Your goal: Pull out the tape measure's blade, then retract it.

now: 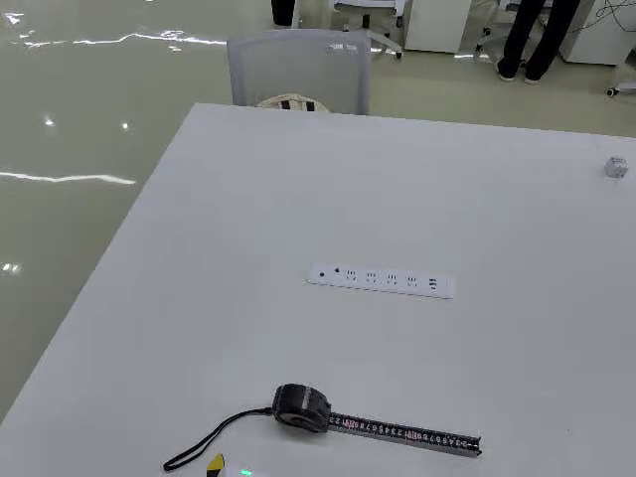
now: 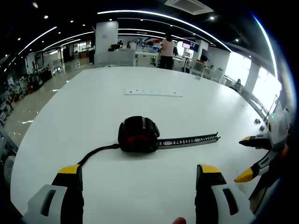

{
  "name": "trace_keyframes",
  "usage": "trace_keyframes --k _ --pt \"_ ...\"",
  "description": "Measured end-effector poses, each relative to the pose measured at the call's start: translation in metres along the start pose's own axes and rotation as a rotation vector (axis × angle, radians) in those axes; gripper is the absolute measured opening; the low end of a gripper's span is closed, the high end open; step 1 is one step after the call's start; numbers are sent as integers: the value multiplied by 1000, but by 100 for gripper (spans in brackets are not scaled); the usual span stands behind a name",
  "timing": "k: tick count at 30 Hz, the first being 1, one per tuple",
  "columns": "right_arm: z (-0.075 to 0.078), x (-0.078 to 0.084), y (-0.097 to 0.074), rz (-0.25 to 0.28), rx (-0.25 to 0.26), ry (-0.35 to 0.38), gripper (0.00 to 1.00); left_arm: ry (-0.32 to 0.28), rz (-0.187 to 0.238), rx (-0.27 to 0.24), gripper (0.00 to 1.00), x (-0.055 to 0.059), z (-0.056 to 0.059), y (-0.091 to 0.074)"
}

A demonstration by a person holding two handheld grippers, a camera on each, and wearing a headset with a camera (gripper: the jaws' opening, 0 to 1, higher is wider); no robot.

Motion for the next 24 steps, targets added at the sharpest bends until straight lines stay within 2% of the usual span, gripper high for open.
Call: trace_keyframes --k 16,24 --pt "13 -3 18 -21 -37 -80 95 -14 4 -16 97 -6 -1 19" --pt "23 -6 26 -34 -53 -120 93 -24 -3 -28 96 -5 -2 28"
Point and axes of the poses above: the centre of the closed fingertips' face, and the gripper's own axes: y roughly forward along the fingers, z roughly to its right, x roughly out of its underside, the point moved 1 cm from there along -y, roughly backward along the fingers, and after that the axes turned 9 degrees about z, right-handed, at the moved point
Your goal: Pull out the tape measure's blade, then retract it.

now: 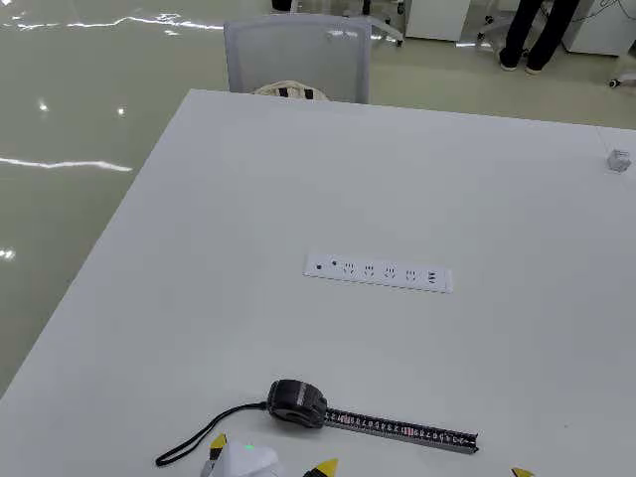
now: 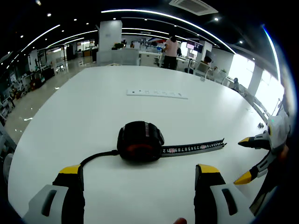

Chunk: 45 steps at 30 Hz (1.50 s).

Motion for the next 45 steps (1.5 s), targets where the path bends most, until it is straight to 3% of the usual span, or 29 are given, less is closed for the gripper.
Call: trace_keyframes --k 24,45 --pt "26 -13 20 -15 -62 -154 86 -22 4 -5 92 -4 4 23" --pt "41 -18 34 -41 -149 -307 78 -40 1 -22 90 -5 5 41"
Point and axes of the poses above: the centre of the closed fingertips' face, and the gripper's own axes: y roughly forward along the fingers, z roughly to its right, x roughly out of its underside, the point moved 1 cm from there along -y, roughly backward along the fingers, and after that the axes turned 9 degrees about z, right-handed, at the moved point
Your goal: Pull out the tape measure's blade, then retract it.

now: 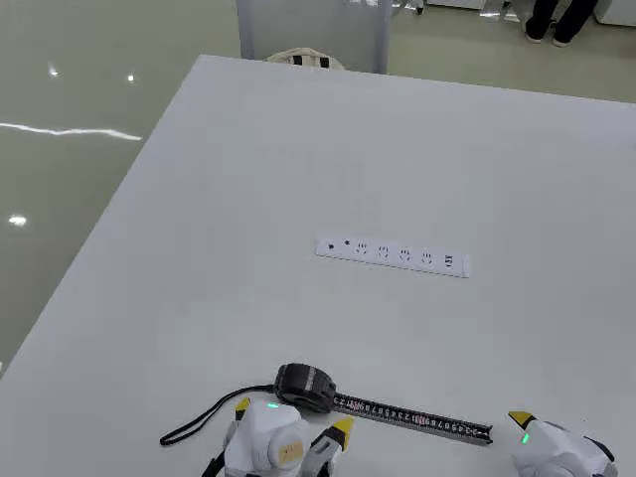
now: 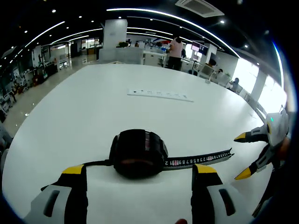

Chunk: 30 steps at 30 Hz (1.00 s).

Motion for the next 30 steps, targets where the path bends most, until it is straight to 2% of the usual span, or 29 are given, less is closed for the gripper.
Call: trace_keyframes --k 11,20,27,30 --pt "7 -2 6 0 -56 -82 71 -3 -1 -3 88 -1 -1 9" --pt "13 4 11 -36 -109 -154 64 -10 -3 -2 85 -2 -1 17" --pt "14 6 14 -55 -159 -198 53 -14 -2 1 84 -4 0 23" --pt "16 7 16 -69 -175 -210 53 -12 -2 0 84 -5 0 26"
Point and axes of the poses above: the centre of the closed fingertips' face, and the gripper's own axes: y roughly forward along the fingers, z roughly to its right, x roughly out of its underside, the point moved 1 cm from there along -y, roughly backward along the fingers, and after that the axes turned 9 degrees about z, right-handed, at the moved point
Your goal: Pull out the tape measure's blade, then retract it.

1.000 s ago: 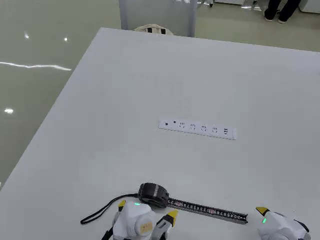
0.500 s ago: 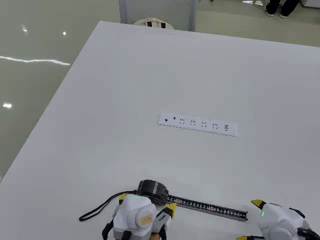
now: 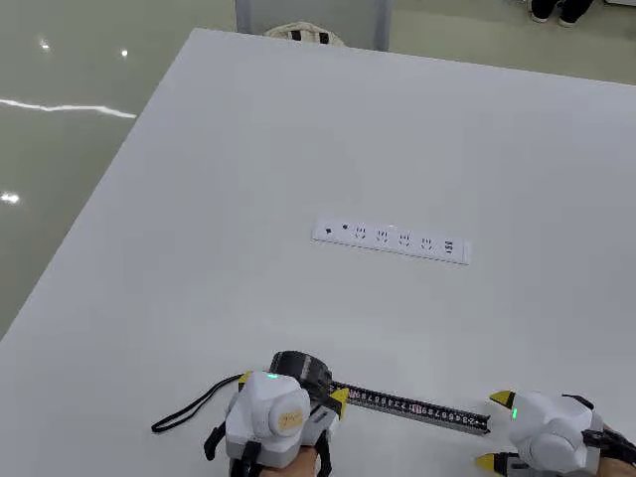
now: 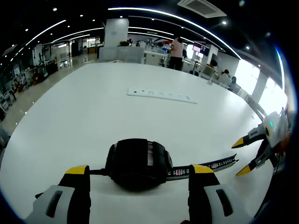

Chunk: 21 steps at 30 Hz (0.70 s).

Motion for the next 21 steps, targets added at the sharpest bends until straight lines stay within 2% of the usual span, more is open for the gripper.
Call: trace_keyframes --k 9,21 --pt "5 -1 3 -22 -38 -43 46 -3 -3 -2 82 -1 -2 8" --pt "7 1 6 -41 -82 -54 37 -9 -11 1 79 -1 -1 15"
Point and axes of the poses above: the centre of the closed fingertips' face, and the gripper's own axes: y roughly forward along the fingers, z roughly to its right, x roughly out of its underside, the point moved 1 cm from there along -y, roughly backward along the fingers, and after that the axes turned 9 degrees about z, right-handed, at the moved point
